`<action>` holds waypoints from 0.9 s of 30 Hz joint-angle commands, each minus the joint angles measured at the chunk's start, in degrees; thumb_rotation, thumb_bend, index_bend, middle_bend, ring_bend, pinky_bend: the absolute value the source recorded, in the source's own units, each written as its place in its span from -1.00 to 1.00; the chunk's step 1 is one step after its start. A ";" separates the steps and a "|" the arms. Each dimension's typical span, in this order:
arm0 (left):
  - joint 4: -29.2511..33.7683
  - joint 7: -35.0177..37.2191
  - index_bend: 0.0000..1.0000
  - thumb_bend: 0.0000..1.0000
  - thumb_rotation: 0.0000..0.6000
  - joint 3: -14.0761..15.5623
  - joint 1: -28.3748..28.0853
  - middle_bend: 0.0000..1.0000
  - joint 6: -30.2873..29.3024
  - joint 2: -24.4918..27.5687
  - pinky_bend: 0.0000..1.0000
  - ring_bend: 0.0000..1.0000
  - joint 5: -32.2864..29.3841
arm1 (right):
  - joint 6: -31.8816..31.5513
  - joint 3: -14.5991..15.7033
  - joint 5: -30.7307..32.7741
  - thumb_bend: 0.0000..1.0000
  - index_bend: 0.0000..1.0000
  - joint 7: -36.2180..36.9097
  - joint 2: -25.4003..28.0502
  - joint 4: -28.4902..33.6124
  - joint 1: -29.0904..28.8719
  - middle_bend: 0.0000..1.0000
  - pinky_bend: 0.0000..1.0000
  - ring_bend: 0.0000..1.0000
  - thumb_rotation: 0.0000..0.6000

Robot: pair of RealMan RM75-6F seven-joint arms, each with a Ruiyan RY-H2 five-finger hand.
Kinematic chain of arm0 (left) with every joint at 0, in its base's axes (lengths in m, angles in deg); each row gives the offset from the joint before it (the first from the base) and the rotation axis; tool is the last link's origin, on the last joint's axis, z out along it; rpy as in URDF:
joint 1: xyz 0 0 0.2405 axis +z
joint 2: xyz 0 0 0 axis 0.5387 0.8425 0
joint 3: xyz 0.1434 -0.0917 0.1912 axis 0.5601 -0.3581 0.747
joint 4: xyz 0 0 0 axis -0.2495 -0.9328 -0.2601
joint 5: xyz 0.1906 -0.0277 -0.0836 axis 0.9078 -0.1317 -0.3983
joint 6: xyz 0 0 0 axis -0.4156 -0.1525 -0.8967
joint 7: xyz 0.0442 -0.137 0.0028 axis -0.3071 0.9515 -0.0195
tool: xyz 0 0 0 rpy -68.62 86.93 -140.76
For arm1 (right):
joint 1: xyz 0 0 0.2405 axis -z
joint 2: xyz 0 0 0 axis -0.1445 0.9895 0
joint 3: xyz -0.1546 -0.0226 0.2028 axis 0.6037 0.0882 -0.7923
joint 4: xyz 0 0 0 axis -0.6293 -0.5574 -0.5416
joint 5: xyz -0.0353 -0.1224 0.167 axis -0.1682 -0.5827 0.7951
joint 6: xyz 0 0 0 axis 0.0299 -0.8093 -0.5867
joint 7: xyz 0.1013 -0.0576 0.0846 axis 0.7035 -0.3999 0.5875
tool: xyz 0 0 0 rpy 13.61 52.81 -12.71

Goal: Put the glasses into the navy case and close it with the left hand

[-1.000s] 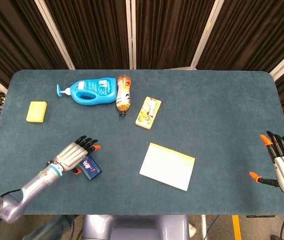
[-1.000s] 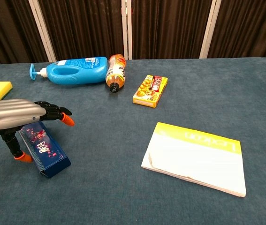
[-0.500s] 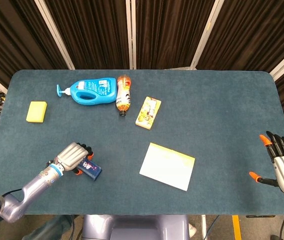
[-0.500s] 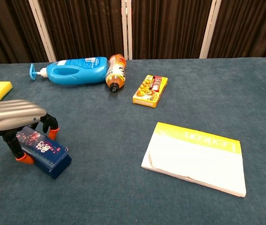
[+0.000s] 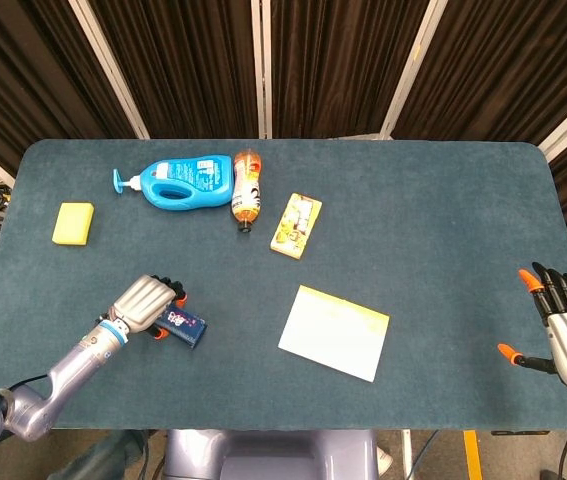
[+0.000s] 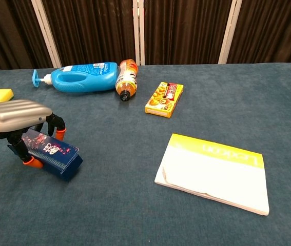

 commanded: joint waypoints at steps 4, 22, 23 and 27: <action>3.81 -0.21 -1.00 -1.00 0.99 -0.45 0.93 -1.00 -0.16 2.02 -1.00 -1.00 -2.84 | -0.21 0.09 -0.33 -1.00 -1.00 0.10 0.06 0.15 0.06 -1.00 -1.00 -1.00 1.00; 32.82 -10.26 -1.00 -1.00 1.00 1.60 25.07 -1.00 -40.95 20.88 -1.00 -1.00 0.23 | -3.42 -0.08 -2.54 -1.00 -1.00 3.29 0.61 -0.71 0.97 -1.00 -1.00 -1.00 1.00; 33.21 -9.57 -1.00 -1.00 1.00 2.30 26.31 -1.00 -42.12 21.29 -1.00 -1.00 0.94 | -3.68 -0.09 -2.67 -1.00 -1.00 3.35 0.67 -0.71 1.06 -1.00 -1.00 -1.00 1.00; 34.30 -7.85 -1.00 -1.00 1.00 4.34 29.54 -1.00 -43.85 22.57 -1.00 -1.00 2.45 | -4.47 -0.06 -3.14 -1.00 -1.00 3.51 0.85 -0.52 1.36 -1.00 -1.00 -1.00 1.00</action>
